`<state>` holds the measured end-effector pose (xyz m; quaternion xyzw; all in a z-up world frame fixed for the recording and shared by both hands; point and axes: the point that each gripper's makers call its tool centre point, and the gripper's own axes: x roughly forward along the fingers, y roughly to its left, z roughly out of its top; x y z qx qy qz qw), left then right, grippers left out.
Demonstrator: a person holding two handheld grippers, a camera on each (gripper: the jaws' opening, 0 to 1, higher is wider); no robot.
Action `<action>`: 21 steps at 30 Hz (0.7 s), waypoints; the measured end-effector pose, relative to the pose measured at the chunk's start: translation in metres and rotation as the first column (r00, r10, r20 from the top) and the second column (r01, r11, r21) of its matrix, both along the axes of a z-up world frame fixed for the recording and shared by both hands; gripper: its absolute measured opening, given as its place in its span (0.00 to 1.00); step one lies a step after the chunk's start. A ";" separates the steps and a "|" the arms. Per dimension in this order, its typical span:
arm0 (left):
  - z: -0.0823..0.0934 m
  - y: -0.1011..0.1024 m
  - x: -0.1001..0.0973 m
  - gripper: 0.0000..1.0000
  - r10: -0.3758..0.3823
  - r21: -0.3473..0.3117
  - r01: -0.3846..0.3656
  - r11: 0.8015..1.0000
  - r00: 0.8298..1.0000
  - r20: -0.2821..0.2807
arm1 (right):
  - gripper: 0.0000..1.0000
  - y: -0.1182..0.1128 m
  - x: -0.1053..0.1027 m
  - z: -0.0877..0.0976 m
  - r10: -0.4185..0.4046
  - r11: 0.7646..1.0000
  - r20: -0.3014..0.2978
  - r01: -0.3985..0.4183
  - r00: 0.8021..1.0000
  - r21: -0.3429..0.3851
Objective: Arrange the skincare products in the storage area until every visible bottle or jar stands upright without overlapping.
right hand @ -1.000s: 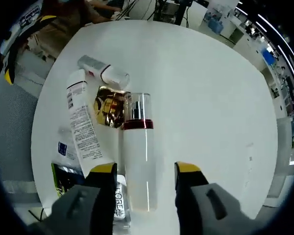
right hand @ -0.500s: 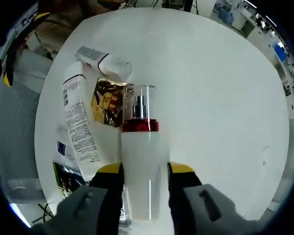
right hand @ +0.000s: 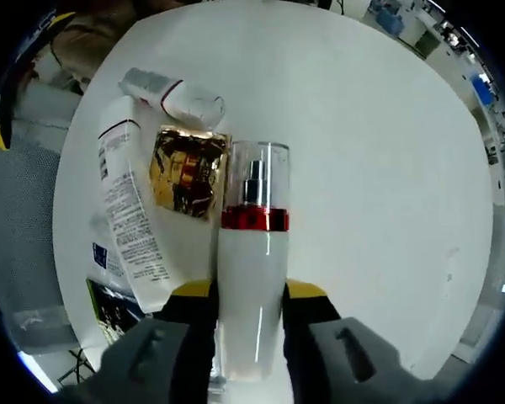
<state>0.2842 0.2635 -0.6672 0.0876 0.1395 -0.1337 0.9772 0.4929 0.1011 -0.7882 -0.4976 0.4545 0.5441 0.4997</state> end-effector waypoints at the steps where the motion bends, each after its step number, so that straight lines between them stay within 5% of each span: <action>1: 0.000 0.000 0.000 0.97 0.000 0.001 0.000 1.000 1.000 -0.002 | 0.30 0.000 0.000 0.000 -0.008 1.000 0.002 0.008 1.000 -0.003; 11: 0.000 0.000 0.001 0.97 -0.002 0.018 0.002 1.000 1.000 0.000 | 0.26 -0.001 0.001 0.001 0.024 1.000 0.028 -0.023 0.999 -0.015; 17: 0.002 -0.003 0.001 0.97 -0.016 0.039 0.015 0.999 1.000 0.006 | 0.26 -0.001 0.011 0.008 -0.052 0.997 0.075 0.048 0.996 0.057; 21: 0.007 -0.001 0.004 0.97 -0.008 0.027 0.008 1.000 1.000 0.011 | 0.25 0.004 0.015 0.024 -0.146 0.979 0.050 0.137 0.988 0.151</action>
